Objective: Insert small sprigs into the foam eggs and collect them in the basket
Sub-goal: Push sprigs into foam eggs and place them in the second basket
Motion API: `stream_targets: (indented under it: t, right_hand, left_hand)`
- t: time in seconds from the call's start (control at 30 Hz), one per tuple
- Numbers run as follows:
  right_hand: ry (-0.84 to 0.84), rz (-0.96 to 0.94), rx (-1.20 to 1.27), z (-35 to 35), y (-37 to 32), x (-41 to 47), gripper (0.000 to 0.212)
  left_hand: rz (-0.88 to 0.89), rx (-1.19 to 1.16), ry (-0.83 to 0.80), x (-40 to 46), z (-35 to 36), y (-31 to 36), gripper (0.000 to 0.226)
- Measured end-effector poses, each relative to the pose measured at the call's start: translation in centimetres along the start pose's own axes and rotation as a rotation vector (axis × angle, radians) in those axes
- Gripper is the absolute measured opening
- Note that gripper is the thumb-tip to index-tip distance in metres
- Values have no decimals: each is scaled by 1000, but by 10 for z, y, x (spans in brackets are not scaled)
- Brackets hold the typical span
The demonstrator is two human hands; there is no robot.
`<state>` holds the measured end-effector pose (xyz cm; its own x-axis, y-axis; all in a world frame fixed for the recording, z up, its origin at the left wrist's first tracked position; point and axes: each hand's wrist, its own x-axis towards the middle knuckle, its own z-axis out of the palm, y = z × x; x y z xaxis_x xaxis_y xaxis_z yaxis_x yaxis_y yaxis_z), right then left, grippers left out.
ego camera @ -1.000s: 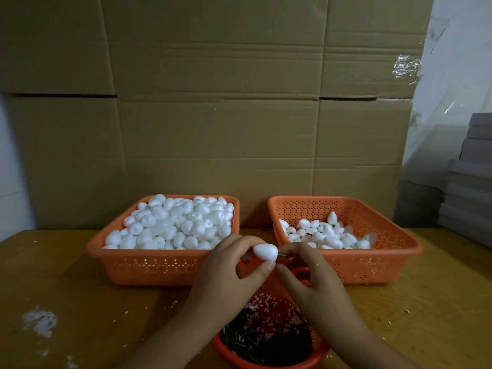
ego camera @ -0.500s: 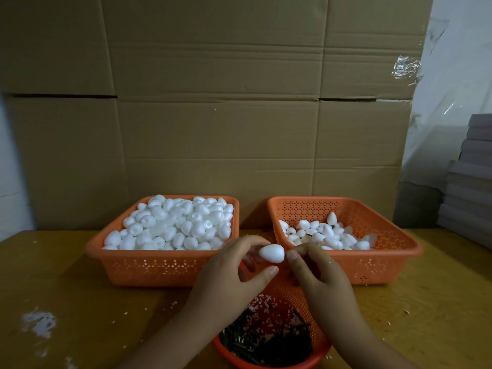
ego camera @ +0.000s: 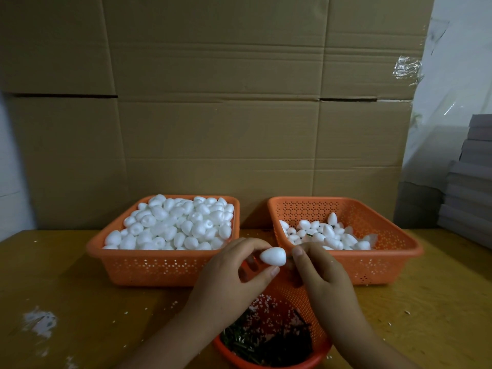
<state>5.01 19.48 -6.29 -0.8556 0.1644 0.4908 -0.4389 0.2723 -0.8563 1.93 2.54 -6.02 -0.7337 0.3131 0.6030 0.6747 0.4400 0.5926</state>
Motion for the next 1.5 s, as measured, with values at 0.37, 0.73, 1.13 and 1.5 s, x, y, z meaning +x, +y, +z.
stream_targets:
  t: [0.37,0.73,1.13,1.5]
  right_hand:
    - [-23,-8,17,-1,-2,0,17]
    - [5,10,-18,0,0,1,33]
    - [2,11,25,-1,0,1,23]
    - [-19,2,16,0,-4,-1,18]
  left_hand:
    - [-35,-26,0,0,0,0,36]
    - [-33,-10,-29,0,0,2,45]
    - [-34,-22,-16,0,1,-2,30]
    - [-34,-26,17,0,0,-1,33]
